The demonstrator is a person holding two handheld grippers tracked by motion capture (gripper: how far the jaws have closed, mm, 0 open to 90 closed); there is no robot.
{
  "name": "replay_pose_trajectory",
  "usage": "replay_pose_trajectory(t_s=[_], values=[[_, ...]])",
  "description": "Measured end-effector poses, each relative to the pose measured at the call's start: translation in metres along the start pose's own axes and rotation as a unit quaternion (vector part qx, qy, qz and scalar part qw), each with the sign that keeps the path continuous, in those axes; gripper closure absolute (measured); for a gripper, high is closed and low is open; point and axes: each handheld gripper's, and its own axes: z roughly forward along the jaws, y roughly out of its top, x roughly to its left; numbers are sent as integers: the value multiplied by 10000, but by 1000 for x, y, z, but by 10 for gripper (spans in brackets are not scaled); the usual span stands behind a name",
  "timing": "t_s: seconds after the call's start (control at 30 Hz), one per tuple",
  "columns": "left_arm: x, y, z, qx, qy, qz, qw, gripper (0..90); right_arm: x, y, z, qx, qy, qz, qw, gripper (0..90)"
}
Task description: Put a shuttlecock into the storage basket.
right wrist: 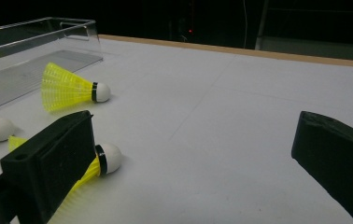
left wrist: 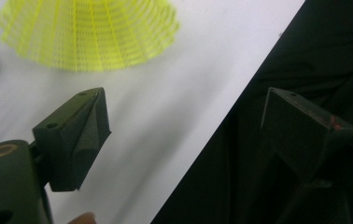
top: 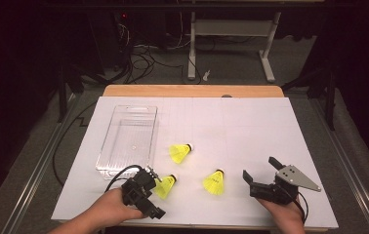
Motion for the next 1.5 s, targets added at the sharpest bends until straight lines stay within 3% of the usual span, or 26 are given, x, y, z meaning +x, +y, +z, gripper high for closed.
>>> replay_pose_trajectory(t_s=[0.23, 0.7, 0.8, 1.1, 1.23, 1.33, 1.5], values=[[-1, 5, 0, -182, 77, -20, 9998, 206, 0, 0, 0, -3, 0, -1, 10000, 2], [3, 15, 5, -106, 195, -215, 9995, 265, 0, 1, 0, -17, 12, 2, 10000, 2], [3, 16, 6, -101, 154, -167, 9997, 311, 0, 1, -1, -15, 15, 16, 10000, 2], [5, 21, 4, -193, 94, -280, 9994, 355, 0, 1, -1, -25, 25, 9, 10000, 2], [5, 22, 5, -163, 152, -290, 9993, 337, 0, 0, 0, -20, 26, 18, 10000, 2], [5, 24, 6, -139, 341, -300, 9989, 309, 0, 0, 0, -22, 28, 11, 10000, 2], [5, 24, 8, -185, 460, -362, 9981, 319, 0, 0, 0, -18, 29, 23, 10000, 2]])
